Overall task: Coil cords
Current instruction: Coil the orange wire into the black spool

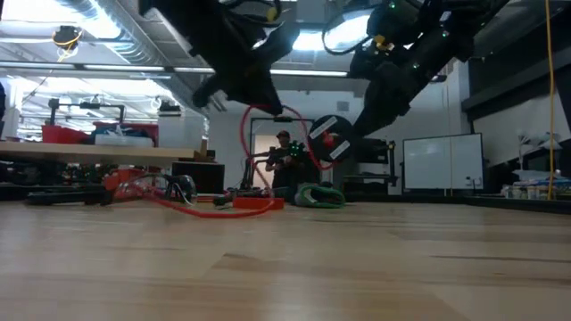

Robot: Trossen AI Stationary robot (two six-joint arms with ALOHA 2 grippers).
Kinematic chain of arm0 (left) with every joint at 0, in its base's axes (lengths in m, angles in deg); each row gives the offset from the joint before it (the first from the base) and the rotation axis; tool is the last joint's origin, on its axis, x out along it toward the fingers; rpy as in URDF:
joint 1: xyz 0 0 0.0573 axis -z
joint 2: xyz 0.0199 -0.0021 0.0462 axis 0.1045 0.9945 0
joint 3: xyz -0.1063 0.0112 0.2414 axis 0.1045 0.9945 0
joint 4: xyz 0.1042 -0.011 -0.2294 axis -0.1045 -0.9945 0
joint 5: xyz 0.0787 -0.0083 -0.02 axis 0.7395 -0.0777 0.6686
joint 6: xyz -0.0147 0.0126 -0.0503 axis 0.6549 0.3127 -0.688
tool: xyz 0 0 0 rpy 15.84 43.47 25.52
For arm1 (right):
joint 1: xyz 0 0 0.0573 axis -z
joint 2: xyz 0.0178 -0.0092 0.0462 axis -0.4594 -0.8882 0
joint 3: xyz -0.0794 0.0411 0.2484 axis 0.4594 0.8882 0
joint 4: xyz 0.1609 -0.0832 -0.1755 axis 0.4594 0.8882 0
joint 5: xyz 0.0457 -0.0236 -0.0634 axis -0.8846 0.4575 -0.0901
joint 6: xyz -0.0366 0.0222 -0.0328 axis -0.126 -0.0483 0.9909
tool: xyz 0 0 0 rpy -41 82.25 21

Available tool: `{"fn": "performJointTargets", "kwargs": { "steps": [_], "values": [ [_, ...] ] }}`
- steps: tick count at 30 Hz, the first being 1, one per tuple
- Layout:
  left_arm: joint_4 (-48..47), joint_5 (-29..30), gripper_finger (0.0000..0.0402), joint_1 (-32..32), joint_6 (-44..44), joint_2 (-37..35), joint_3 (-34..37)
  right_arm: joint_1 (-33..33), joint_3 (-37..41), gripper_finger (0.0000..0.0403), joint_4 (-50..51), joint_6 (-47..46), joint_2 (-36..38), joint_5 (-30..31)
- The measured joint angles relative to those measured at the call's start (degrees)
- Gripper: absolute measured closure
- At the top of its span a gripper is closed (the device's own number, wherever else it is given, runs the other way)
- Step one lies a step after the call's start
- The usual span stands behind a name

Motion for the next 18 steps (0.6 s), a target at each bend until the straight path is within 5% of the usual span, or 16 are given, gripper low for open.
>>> {"fn": "performJointTargets", "kwargs": {
  "steps": [6, 18],
  "values": [
    [8.15, -3.25, 0.0401, -2.57, 4.60, 0.00, 0.00, -2.76, 0.00, 0.0402, -0.08, -0.13, 0.00, 7.04],
    [20.11, -7.94, 0.0401, -1.27, 5.73, 0.00, 0.00, -3.10, 0.00, 0.0402, -8.09, -7.55, 0.00, 10.93]
  ]
}}
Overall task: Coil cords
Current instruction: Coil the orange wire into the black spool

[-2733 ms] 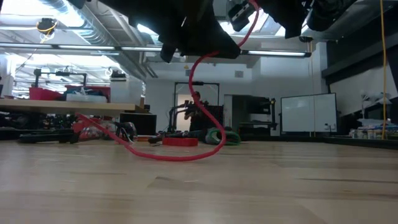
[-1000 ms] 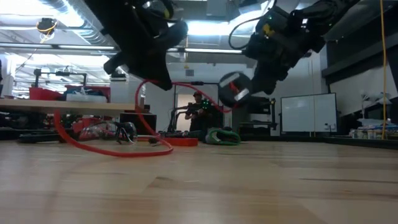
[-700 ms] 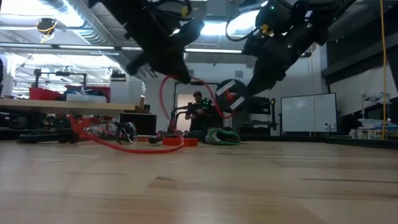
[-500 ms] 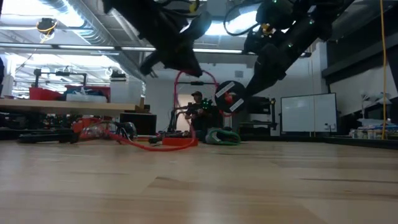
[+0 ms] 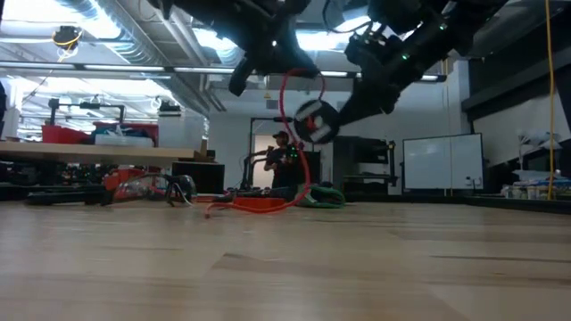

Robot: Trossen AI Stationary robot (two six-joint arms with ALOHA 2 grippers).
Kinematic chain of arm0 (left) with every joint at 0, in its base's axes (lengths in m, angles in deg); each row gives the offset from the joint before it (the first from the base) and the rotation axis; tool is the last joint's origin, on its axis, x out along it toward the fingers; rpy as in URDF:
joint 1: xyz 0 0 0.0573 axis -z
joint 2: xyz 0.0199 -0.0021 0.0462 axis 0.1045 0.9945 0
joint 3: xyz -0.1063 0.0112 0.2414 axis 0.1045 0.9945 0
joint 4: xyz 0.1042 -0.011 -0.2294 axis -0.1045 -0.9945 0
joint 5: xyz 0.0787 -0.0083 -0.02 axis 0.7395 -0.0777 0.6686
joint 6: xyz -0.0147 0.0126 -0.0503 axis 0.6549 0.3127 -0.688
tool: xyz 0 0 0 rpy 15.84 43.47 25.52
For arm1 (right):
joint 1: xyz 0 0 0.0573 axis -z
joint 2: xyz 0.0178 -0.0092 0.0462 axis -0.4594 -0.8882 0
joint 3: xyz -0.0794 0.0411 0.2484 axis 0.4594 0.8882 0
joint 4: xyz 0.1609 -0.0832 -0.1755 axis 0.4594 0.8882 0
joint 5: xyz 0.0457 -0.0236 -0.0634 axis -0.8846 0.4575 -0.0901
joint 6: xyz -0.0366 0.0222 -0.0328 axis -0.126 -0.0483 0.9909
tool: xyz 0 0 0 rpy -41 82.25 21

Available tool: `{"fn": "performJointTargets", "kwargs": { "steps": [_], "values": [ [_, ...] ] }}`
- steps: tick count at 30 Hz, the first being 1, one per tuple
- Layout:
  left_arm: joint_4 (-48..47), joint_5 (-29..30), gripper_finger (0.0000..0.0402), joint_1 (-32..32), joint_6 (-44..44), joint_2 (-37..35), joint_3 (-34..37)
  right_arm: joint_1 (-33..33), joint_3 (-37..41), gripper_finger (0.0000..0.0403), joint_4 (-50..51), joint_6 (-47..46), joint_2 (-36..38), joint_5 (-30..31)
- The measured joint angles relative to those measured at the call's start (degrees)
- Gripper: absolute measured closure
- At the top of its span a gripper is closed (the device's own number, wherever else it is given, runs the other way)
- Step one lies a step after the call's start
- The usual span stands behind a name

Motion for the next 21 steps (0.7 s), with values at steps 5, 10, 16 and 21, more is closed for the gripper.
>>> {"fn": "performJointTargets", "kwargs": {
  "steps": [5, 10, 16, 21],
  "values": [
    [0.26, 0.01, 0.0401, 2.03, -0.27, 0.00, 0.00, 0.30, 0.00, 0.0402, -6.81, -4.09, -0.02, 0.16],
    [0.34, 0.25, 0.0401, 3.01, -0.38, 0.24, -0.01, 0.17, 0.00, 0.0402, -12.82, -7.53, -0.02, 0.36],
    [-0.05, 0.42, 0.0401, 3.48, -0.44, 1.45, -0.02, 0.19, 0.02, 0.0402, -18.37, -9.66, -0.04, -1.65],
    [-3.50, 2.28, 0.0401, 4.76, -0.16, 2.14, -0.03, 1.82, 0.07, 0.0402, -18.46, -9.76, 0.74, -7.66]
  ]
}}
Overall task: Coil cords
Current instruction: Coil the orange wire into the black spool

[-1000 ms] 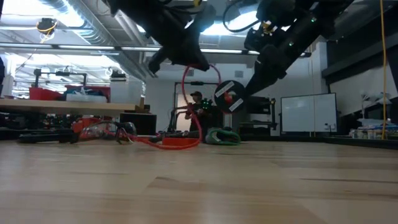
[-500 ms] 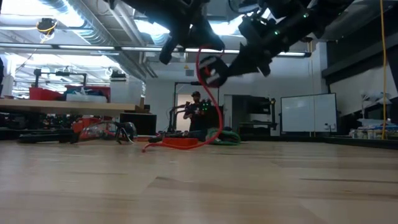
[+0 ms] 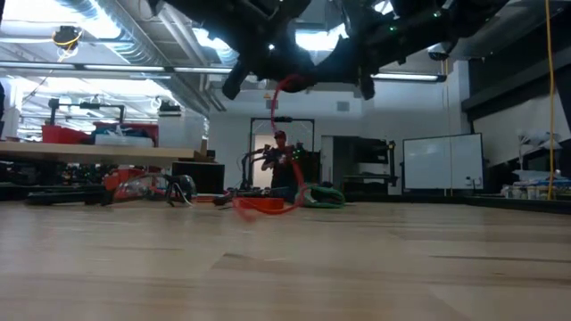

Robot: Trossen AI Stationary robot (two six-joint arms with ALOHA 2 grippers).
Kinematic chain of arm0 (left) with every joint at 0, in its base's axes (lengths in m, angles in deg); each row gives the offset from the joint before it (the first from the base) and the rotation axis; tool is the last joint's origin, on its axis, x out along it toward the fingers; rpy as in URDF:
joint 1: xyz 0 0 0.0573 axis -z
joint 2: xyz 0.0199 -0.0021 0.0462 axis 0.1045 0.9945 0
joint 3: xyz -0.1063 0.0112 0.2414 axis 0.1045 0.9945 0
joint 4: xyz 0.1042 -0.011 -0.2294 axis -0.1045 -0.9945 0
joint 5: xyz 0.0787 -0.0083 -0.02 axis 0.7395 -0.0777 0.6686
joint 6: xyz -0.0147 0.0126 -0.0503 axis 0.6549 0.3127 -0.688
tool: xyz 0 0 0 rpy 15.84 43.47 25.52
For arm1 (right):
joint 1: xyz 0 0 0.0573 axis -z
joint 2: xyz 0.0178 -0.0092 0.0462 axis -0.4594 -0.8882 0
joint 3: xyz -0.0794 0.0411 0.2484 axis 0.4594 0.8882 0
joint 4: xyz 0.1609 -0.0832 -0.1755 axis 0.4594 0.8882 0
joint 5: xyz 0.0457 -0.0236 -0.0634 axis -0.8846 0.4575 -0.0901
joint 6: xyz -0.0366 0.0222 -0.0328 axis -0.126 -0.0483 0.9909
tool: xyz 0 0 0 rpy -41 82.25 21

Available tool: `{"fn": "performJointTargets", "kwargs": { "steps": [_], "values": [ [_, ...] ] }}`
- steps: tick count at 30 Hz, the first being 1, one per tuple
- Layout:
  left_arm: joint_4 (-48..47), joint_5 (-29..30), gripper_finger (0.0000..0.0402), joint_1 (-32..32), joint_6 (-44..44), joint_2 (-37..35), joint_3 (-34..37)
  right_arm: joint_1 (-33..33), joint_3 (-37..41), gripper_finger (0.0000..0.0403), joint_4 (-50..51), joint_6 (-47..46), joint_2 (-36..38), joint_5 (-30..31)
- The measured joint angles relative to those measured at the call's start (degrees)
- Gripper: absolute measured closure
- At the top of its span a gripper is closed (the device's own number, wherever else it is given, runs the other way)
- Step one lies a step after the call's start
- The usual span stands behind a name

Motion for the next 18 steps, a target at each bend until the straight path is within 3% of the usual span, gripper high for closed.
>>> {"fn": "performJointTargets", "kwargs": {
  "steps": [11, 18],
  "values": [
    [-11.48, 9.51, 0.0401, 3.84, 0.18, 0.00, -0.05, 6.87, 0.00, 0.0402, 11.20, 0.37, 6.72, -13.18],
    [-13.71, 10.34, 0.0401, 3.87, 2.85, 0.00, -0.05, 8.27, 0.00, 0.0402, 11.48, 0.42, 8.33, -27.43]
  ]
}}
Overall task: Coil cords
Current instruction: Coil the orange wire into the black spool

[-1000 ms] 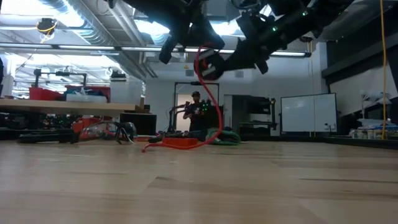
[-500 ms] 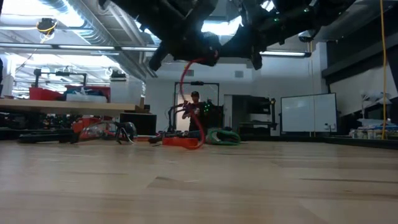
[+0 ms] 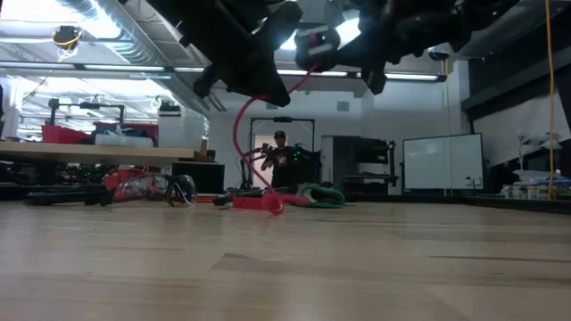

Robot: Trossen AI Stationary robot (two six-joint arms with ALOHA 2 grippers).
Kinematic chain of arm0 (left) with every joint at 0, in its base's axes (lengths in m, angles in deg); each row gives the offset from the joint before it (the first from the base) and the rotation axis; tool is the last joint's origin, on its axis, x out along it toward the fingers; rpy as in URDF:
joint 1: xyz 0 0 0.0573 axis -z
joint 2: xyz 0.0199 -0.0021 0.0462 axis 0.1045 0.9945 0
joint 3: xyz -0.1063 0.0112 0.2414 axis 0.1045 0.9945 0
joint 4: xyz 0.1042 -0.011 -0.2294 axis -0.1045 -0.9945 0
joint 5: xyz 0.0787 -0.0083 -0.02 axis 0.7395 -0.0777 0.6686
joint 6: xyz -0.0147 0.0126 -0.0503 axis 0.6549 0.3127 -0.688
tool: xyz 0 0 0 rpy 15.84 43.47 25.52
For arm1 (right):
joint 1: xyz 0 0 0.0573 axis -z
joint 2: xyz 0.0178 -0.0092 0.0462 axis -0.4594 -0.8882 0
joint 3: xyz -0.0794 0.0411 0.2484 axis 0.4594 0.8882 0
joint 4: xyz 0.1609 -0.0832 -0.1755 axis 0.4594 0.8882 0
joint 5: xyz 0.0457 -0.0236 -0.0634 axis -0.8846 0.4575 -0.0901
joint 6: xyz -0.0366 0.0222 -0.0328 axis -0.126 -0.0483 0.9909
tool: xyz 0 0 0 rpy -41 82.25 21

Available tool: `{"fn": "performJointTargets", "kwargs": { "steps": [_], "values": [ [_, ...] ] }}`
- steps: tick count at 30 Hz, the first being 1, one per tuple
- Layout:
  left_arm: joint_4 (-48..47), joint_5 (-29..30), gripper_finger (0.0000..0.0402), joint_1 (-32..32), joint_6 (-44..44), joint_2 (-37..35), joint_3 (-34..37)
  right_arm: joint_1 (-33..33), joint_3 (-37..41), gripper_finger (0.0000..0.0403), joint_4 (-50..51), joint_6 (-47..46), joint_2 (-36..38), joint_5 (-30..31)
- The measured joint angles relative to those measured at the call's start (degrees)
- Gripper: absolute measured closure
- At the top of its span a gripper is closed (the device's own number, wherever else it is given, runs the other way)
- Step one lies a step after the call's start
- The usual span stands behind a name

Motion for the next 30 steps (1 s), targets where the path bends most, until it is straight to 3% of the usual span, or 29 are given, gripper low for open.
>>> {"fn": "performJointTargets", "kwargs": {
  "steps": [8, 23, 30],
  "values": [
    [-0.60, -1.03, 0.0399, -0.01, 2.86, 0.00, 0.02, -0.09, 0.00, 0.0402, 0.46, -0.67, -0.06, -11.17],
    [-2.15, -4.08, 0.0397, 0.14, 5.21, -0.02, 0.00, -0.11, 0.00, 0.0402, 0.55, -1.42, -0.09, -14.65],
    [-3.89, -6.04, 0.0363, 0.14, 6.65, 0.09, 0.28, -0.16, -0.13, 0.0402, -0.21, -1.44, 0.00, -16.16]
  ]
}}
